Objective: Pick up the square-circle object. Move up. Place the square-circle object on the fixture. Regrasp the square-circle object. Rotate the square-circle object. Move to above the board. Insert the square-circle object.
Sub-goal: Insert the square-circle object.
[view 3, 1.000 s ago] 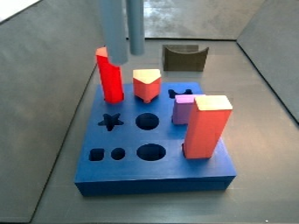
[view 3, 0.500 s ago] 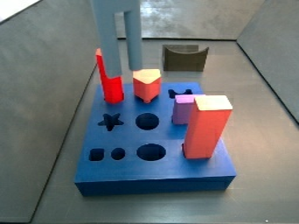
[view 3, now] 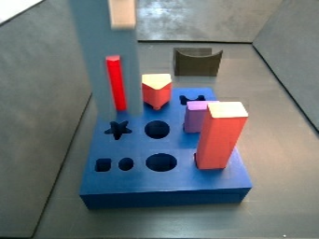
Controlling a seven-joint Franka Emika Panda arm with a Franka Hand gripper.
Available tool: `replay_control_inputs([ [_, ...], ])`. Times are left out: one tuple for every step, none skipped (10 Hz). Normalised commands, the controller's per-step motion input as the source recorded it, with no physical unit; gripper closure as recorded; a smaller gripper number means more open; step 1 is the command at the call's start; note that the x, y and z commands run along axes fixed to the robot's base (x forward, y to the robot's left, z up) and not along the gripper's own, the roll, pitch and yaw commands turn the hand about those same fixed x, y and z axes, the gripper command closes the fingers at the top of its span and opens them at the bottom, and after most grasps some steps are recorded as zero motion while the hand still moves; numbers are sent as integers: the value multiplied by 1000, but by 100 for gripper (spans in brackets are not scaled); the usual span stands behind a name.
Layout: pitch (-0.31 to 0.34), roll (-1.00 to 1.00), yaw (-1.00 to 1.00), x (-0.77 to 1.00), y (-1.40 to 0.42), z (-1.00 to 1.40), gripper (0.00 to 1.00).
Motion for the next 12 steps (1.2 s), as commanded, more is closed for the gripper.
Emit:
replay_control_inputs([
  [0,6,-883,14,-286,-300,100],
  [0,0,-894,14,-263,-277,100],
  [-1,0,-894,49,-209,-214,100],
  [0,0,-866,114,-151,-269,100],
  [-66,-7,-834,126,-126,-243,100],
  [0,0,-14,0,0,-106,100],
  [3,236,286,-46,-14,-266,100],
  [11,464,451,-17,-71,-317,100],
  [0,497,494,0,-51,-254,100],
  [0,500,500,23,-94,-220,100],
  [0,500,466,34,-183,-246,100],
  [0,390,300,66,-197,-420,100],
])
